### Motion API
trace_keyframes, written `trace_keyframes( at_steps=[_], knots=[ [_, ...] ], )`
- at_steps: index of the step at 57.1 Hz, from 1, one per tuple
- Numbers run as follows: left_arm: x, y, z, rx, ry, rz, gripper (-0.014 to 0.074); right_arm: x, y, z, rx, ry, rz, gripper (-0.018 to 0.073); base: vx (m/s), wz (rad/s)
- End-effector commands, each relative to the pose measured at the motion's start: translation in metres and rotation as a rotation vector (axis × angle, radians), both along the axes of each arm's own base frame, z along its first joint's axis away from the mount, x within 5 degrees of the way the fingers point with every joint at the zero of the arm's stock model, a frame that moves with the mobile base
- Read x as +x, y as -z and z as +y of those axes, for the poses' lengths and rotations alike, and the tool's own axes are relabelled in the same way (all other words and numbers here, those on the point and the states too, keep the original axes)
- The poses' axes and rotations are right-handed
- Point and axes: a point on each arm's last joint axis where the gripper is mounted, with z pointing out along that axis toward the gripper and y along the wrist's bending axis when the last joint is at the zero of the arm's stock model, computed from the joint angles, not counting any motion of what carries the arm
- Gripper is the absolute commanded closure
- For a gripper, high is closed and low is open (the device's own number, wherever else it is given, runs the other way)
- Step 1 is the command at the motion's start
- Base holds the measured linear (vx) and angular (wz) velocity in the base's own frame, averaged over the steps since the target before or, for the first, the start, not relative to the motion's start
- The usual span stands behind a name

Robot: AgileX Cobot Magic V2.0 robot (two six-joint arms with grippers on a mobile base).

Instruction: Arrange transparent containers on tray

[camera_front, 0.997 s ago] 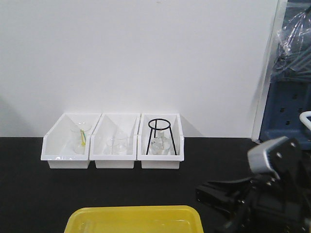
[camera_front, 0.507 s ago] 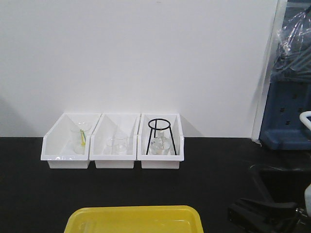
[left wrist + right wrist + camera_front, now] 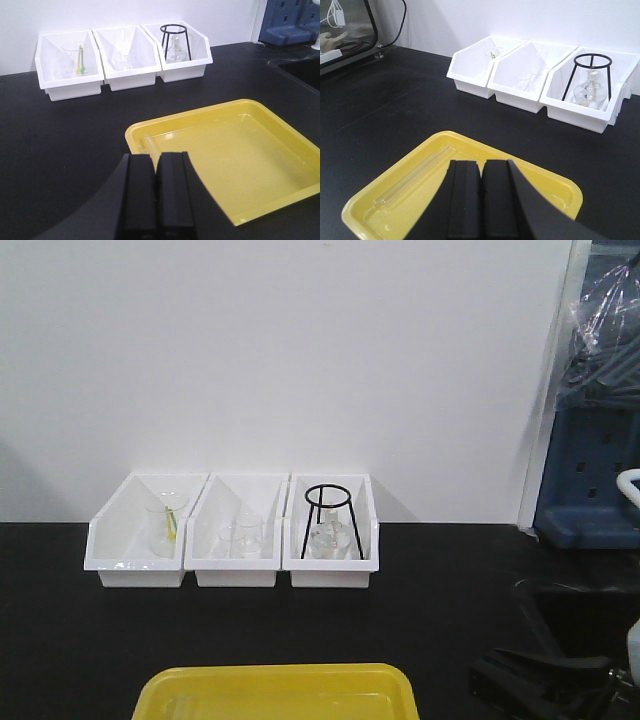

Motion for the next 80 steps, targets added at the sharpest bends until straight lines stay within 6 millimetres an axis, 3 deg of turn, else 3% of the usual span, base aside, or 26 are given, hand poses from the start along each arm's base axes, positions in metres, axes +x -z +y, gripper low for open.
trace_keyframes(
  at_steps=[1, 10, 25, 32, 80],
  knots=[
    [0.003, -0.012, 0.002, 0.011, -0.026, -0.093, 0.0604, 0.001, -0.01, -0.002, -0.014, 0.02, -0.051, 0.0572, 0.0, 0.0],
    [0.012, 0.012, 0.004, 0.036, -0.13, -0.074, 0.0604, 0.001, -0.01, -0.002, -0.014, 0.02, -0.051, 0.0572, 0.0, 0.0],
    [0.013, 0.098, 0.005, 0.057, -0.163, -0.199, 0.0604, 0.001, -0.01, -0.002, -0.013, 0.021, -0.051, 0.0572, 0.0, 0.0],
    [0.019, 0.136, 0.004, 0.043, -0.165, -0.121, 0.0604, 0.001, -0.01, -0.002, -0.013, 0.02, -0.051, 0.0572, 0.0, 0.0],
    [0.018, 0.135, 0.005, 0.065, -0.165, -0.093, 0.0604, 0.001, -0.01, -0.002, -0.015, 0.02, -0.051, 0.0572, 0.0, 0.0]
  ],
)
